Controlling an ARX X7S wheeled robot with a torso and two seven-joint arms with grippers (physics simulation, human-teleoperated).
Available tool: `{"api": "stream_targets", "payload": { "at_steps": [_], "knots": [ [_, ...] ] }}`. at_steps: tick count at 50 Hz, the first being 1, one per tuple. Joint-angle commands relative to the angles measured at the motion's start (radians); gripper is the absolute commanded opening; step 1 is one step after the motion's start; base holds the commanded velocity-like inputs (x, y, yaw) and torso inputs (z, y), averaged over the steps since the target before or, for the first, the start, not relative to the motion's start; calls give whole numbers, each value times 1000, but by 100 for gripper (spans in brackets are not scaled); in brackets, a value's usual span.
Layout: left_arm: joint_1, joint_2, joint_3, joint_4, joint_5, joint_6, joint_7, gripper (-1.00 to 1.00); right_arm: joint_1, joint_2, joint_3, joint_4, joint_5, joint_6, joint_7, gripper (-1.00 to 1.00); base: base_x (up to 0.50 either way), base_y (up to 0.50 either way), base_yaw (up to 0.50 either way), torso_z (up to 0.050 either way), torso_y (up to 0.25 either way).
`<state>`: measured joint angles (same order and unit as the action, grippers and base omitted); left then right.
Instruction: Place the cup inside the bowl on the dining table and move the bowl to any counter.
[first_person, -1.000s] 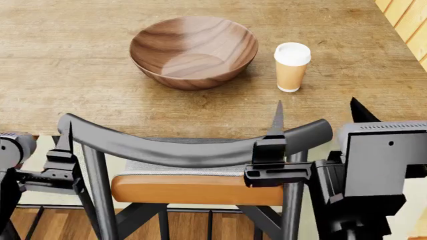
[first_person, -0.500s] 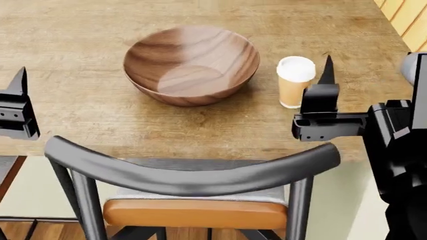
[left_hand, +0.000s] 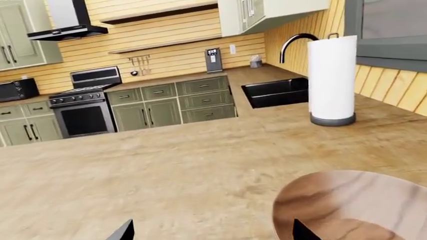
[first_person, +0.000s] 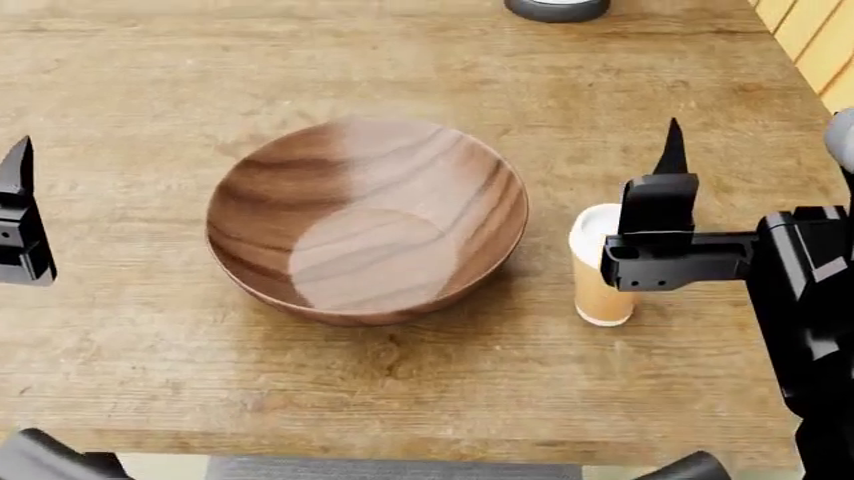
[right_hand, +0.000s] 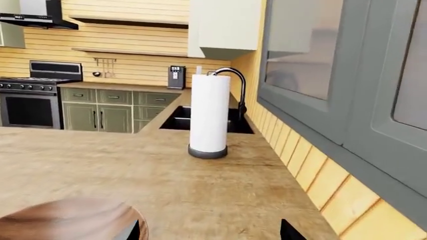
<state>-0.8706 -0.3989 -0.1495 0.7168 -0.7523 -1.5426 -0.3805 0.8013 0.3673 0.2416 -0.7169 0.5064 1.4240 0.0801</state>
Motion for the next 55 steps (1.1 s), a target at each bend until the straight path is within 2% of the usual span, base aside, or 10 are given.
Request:
{"api": "stream_targets", "payload": {
  "at_steps": [1, 7, 24, 38, 43, 47, 55],
  "knots": [
    [8, -24, -20, 1, -99, -8, -76, 100, -15, 7, 6, -9, 10, 11, 1, 100, 391, -1, 0, 0, 0],
    [21, -26, 6, -15, -97, 25, -90, 100, -15, 13, -2, -4, 12, 9, 4, 100, 393, -1, 0, 0, 3],
    [41, -43, -13, -13, -140, 31, -115, 100, -28, 24, 5, -12, 30, 25, 9, 100, 285, -1, 0, 0, 1],
    [57, -45, -13, -18, -171, 42, -139, 100, -69, -2, -21, -10, 86, 94, -2, 100, 19, 0, 0, 0, 0],
    [66, -58, -27, -17, -188, 43, -138, 100, -112, 5, 18, -50, 175, 144, 11, 100, 0, 0, 0, 0, 0],
    [75, -51, -19, -20, -188, 57, -146, 100, -164, 21, 45, -54, 246, 136, 50, 100, 0, 0, 0, 0, 0],
    [86, -58, -14, -22, -199, 73, -153, 100, -205, 29, 8, -11, 237, 73, 62, 100, 0, 0, 0, 0, 0]
  ]
}}
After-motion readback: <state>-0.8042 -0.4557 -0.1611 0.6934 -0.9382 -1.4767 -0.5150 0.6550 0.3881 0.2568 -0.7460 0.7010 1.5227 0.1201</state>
